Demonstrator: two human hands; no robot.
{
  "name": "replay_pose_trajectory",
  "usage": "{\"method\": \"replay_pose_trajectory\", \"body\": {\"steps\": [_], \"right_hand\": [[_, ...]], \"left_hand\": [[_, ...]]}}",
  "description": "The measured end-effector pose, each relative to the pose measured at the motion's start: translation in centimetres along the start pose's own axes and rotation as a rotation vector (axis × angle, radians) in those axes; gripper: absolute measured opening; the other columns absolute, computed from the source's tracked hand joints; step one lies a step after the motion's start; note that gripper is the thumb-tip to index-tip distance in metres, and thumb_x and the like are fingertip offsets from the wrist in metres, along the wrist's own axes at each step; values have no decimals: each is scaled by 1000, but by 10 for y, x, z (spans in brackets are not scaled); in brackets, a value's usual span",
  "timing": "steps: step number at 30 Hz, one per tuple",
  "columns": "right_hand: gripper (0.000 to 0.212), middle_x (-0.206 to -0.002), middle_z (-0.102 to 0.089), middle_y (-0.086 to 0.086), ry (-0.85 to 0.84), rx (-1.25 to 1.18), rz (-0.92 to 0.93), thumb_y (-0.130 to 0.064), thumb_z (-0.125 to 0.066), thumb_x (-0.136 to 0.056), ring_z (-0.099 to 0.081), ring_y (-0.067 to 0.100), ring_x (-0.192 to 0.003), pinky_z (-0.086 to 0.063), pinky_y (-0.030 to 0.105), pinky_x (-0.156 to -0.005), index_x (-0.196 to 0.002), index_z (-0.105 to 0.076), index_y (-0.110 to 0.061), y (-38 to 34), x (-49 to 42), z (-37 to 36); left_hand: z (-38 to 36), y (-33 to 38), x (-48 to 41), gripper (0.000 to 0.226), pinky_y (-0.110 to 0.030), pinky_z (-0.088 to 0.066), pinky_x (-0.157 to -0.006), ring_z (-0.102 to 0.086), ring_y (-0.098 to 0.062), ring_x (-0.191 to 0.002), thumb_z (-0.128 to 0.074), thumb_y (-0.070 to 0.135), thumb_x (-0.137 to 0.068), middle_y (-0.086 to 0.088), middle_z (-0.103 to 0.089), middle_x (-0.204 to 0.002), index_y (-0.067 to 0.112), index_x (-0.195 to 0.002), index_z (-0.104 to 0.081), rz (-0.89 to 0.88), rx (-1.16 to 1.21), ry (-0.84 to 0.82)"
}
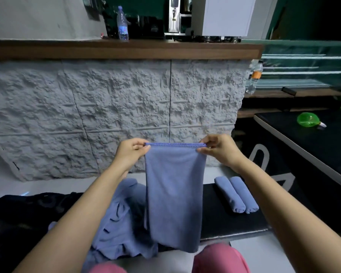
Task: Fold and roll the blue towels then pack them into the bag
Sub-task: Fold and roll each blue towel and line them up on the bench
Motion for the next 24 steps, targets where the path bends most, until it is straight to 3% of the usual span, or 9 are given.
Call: {"method": "replay_pose_trajectory", "body": {"steps": [3, 7, 9, 13, 15, 17, 18, 21, 24], "right_hand": [[15, -69, -62, 4, -87, 95, -122, -16, -78, -75, -56, 15, -68, -47, 31, -67, -78, -66, -8, 50, -3, -32], [12, -67, -63, 3, -1, 106, -168, -14, -76, -76, -56, 14, -61, -46, 30, -65, -77, -66, -8, 82, -18, -32], [14, -70, -64, 0, 110, 52, -171, -13, -76, -76, -57, 11, -64, -45, 28, -65, -75, -63, -14, 93, -30, -19], [23, -70, -65, -5, 193, 37, -172, -9, -72, -78, -60, 12, -66, -46, 28, -64, -68, -58, -23, 127, -21, -29], [22, -65, -60, 0, 133, 83, -241, -5, -68, -77, -54, 17, -58, -40, 23, -56, -63, -54, -15, 164, 3, -61], [33, -60, -42, 7, 3, 129, -352, -9, -61, -76, -36, 23, -54, -28, 24, -50, -55, -36, -15, 211, 33, -104], [33, -62, -44, 4, -119, 209, -363, -17, -61, -76, -38, 20, -58, -28, 27, -51, -55, -36, -18, 232, 47, -130], [10, -85, -67, -7, -470, 415, -366, -33, -71, -72, -57, 14, -88, -45, 28, -66, -78, -69, -25, 283, 74, -190], [20, -91, -69, -9, -533, 433, -362, -33, -75, -69, -58, 13, -93, -49, 25, -71, -89, -74, -30, 301, 72, -207]], "left_hand": [[-28, -44, -11, 12, -22, -45, -67, -56, -12, -71, -68, -1, -81, -6, -65, -78, 11, -85, -67, 25, -112, -76], [-55, -64, -39, 10, -20, -46, -68, -58, -14, -72, -68, -2, -80, -8, -66, -81, 6, -86, -69, -31, -197, -61], [-65, -58, -53, 12, -10, -44, -66, -58, -8, -70, -67, -3, -80, -4, -65, -80, 6, -87, -69, -92, -185, -38], [-91, -87, -49, 21, -9, -43, -63, -56, 11, -60, -66, -8, -78, 2, -64, -73, 11, -83, -67, -134, -178, -79], [-104, -134, -35, 17, -9, -42, -65, -56, 16, -64, -70, -5, -76, 2, -67, -74, 10, -83, -72, -117, -309, -118], [-122, -200, -15, 15, -20, -47, -72, -61, 5, -72, -73, 0, -74, 4, -71, -78, 13, -80, -75, -52, -454, -236], [-131, -229, -4, 15, -25, -48, -75, -63, -3, -74, -73, 3, -74, 7, -71, -78, 18, -78, -74, -17, -534, -310], [-150, -292, 20, 12, -24, -48, -78, -63, -10, -78, -71, 12, -77, 22, -62, -69, 24, -79, -74, 113, -657, -468], [-157, -312, 24, 14, -21, -49, -77, -63, -8, -81, -69, 13, -80, 25, -57, -71, 26, -77, -74, 190, -696, -510]]}}
Point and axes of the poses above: each hand's wrist, its own x-axis away from the middle knuckle, its own z-axis out of the back of the hand, y = z × x, the point moved 10 cm from there along -x, towards the middle knuckle
